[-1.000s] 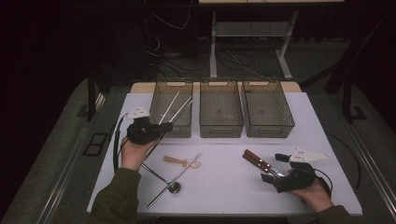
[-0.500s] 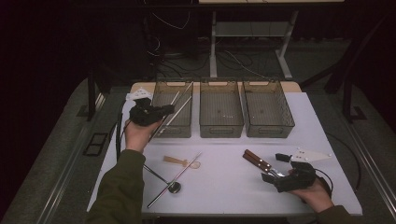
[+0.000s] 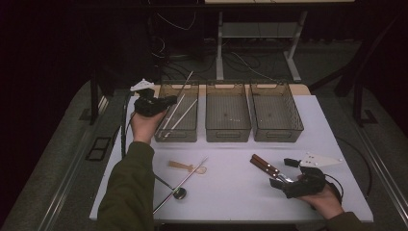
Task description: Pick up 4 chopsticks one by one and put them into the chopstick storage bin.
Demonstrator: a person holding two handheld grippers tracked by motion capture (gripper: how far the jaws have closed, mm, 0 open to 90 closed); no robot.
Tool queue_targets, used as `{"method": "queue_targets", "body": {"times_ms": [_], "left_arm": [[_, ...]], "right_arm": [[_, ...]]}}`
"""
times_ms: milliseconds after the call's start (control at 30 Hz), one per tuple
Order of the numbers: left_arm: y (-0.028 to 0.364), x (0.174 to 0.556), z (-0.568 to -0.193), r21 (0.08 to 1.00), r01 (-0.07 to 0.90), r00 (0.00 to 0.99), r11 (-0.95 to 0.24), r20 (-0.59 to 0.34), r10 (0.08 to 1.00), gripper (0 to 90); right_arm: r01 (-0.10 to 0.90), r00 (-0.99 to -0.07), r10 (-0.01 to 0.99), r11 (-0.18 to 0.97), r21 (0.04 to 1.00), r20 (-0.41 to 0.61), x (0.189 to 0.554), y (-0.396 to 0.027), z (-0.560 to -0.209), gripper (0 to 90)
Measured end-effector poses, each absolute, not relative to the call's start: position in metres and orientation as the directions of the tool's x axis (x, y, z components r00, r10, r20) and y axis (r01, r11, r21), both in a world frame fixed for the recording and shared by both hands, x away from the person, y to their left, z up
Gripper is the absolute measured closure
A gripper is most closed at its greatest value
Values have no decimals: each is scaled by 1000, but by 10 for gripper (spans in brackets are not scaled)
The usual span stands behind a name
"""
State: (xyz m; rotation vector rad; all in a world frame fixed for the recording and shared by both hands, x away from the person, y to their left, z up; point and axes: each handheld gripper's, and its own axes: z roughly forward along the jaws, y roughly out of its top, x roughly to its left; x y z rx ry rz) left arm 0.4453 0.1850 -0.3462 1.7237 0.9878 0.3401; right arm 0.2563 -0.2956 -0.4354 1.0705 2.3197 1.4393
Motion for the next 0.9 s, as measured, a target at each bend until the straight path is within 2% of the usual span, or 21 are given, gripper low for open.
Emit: {"method": "queue_targets", "body": {"times_ms": [400,700,900], "left_arm": [[177,477,-356,866,484,554,-124,-194,810,853],[173,487,-371,851,516,520,-104,-215,827,853],[166,490,-378,832,535,513,-147,-182,839,848]], "right_arm": [[465,-720,667,256,848,193,256,-296,-435,7],[462,-724,662,258,848,194,256,-296,-435,7],[461,-725,661,259,849,192,256,-296,-434,7]]}}
